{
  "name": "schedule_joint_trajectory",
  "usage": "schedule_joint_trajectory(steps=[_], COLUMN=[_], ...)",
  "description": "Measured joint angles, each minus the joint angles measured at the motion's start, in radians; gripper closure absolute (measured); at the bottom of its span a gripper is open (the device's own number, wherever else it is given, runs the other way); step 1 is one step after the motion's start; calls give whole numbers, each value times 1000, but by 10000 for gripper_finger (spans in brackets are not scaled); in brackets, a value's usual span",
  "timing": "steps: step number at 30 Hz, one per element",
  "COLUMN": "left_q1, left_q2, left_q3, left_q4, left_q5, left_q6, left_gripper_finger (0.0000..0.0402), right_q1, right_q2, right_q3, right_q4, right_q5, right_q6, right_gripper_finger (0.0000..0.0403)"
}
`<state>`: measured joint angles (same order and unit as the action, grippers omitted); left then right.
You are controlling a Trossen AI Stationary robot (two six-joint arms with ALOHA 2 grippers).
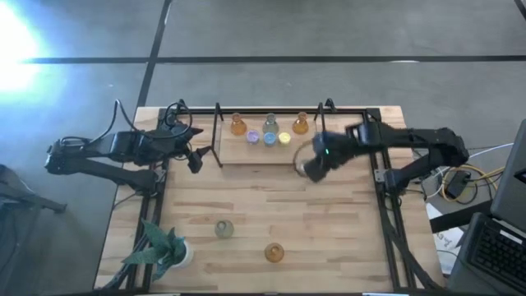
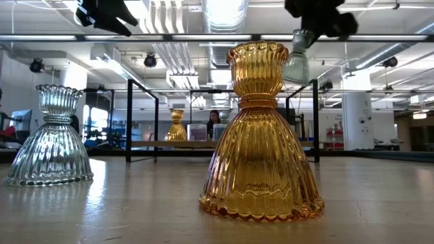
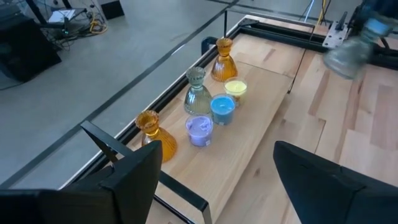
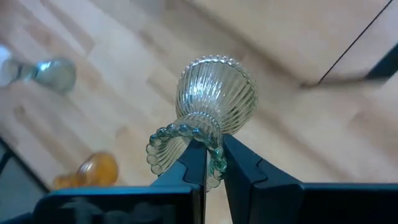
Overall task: Pick & Place candle stick holders
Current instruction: Put the right green glass candle holder on the shelf
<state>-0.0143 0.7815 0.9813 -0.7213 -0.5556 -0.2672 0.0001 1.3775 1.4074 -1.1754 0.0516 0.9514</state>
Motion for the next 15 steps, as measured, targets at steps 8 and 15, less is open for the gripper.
schedule_joint_trajectory(steps=[8,15], left_q1=[0,0], left_q2=[0,0], left_q3=[0,-2], left_q4=[-4,-4], left_q5=[0,0], left_q6=[0,-1], left_gripper_finger=[99,99], right_q1=[-190,-287], right_q2=[94,247], right_q3=[113,253], right_q4=[-26,-224], right_q5=[-79,-79], right_q6=[-264,-546], right_gripper_finger=[381,381])
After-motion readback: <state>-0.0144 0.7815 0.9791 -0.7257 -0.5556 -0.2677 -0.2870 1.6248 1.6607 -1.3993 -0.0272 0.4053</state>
